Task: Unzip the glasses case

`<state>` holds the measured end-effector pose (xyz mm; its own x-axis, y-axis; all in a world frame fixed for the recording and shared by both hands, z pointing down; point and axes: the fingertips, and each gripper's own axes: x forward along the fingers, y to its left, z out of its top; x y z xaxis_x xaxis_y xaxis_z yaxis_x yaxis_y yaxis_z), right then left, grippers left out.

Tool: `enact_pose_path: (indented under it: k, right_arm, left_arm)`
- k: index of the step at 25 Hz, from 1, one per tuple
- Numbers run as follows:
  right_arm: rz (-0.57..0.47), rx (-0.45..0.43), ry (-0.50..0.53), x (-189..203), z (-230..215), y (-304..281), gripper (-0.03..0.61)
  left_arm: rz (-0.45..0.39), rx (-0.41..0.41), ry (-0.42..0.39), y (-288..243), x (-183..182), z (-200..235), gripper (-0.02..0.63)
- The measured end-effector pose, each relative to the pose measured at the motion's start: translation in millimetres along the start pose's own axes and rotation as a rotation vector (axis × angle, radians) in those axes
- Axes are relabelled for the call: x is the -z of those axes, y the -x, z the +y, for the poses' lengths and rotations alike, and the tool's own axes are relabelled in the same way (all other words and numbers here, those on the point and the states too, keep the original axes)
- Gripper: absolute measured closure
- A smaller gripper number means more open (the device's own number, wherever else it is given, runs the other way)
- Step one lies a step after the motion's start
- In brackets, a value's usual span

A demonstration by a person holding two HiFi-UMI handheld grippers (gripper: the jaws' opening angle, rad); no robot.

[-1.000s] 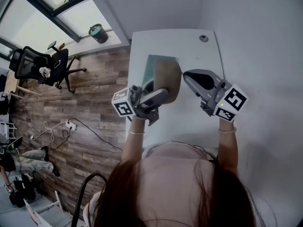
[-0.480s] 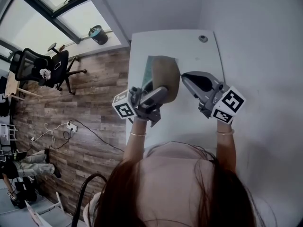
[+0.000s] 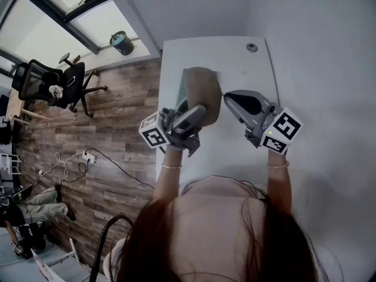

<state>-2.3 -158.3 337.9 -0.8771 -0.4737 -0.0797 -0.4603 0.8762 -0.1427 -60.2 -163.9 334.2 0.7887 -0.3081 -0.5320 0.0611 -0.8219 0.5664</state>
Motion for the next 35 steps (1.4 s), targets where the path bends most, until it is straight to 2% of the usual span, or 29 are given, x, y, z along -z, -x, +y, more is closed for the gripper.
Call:
enact_pose_path:
  k: [16,23,32,35]
  right_arm:
    - [0.002,-0.007,-0.015,11,9,-6,0.575]
    - [0.001,-0.011,-0.026,15,12,-5,0.575]
    - [-0.005,-0.005,-0.037,14,13,-3,0.575]
    - [0.007,-0.013,-0.034,18,12,-3,0.575]
  left_arm:
    - [-0.097,-0.022,0.035,9,-14,4,0.321]
    - [-0.108,-0.051,0.039,10,-15,6,0.321]
    - [-0.126,-0.046,0.040,11,-17,6,0.321]
    - [-0.163,-0.041,0.094,8,-17,7,0.321]
